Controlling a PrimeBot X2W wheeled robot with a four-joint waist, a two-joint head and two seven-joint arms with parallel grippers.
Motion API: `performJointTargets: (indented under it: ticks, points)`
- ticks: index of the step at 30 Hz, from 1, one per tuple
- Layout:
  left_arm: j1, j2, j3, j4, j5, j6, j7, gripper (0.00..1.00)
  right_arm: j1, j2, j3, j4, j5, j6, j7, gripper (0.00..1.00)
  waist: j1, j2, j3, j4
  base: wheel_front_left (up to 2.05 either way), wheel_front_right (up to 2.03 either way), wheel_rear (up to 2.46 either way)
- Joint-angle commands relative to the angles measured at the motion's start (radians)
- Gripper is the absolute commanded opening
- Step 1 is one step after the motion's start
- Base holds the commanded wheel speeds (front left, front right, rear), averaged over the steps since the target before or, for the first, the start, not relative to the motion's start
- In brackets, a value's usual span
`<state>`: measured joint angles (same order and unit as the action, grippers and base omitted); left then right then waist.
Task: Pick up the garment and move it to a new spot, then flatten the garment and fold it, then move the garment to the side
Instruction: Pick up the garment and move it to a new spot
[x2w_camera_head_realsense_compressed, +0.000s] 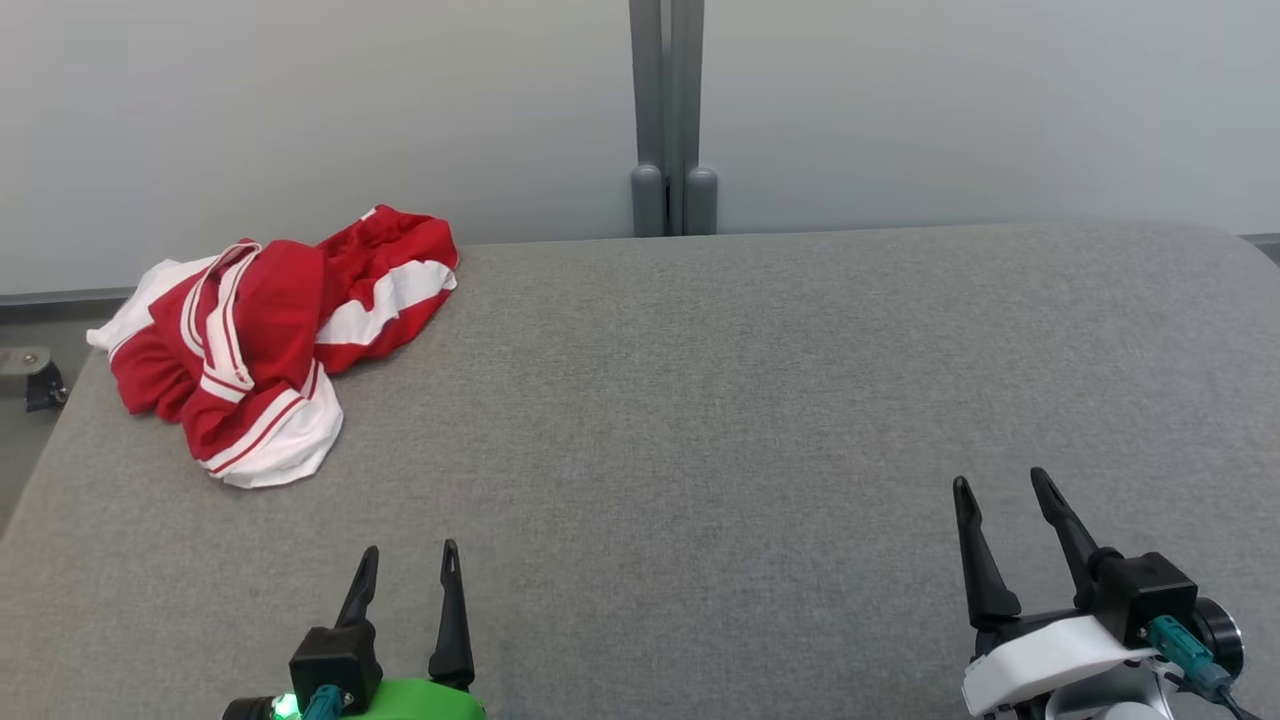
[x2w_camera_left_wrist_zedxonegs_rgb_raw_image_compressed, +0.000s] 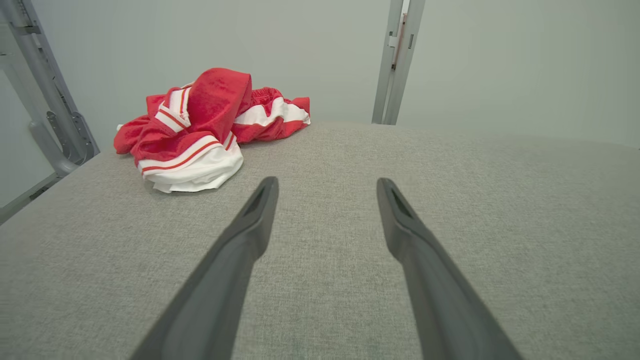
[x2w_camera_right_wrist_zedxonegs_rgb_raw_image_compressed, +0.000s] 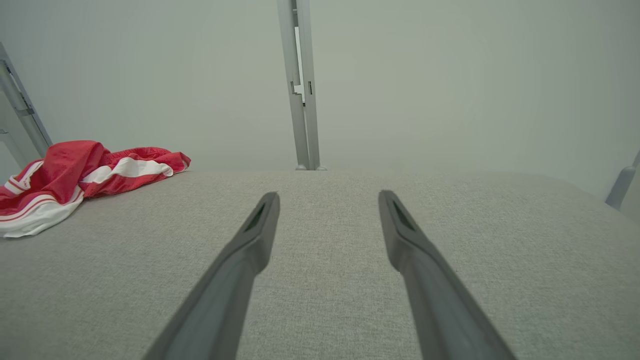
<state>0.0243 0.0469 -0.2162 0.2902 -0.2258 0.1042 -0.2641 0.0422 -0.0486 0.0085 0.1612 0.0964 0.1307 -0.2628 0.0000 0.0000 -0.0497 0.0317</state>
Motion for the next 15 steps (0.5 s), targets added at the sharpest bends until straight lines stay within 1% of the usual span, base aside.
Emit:
performJointTargets:
  ticks: [1, 4, 15]
  points:
    - [-0.016, 0.007, 0.002, 0.001, 0.012, -0.001, -0.001, 1.00, 0.014, -0.003, -0.003, -0.001, 0.007, 0.000, -0.003, 1.00, 0.0000, 0.0000, -0.003, 0.046, 0.00, 0.00, 0.00]
    - [-0.018, 0.007, 0.010, 0.001, 0.019, -0.001, -0.001, 1.00, 0.014, -0.003, 0.000, -0.002, 0.011, 0.000, -0.003, 1.00, 0.0000, 0.0000, -0.004, 0.102, 0.00, 0.00, 0.00]
    - [-0.030, 0.016, 0.043, -0.007, 0.040, -0.012, -0.001, 1.00, -0.010, -0.003, 0.012, -0.013, 0.035, 0.000, -0.003, 1.00, 0.0000, 0.0000, 0.013, 0.416, 0.00, 0.00, 0.00]
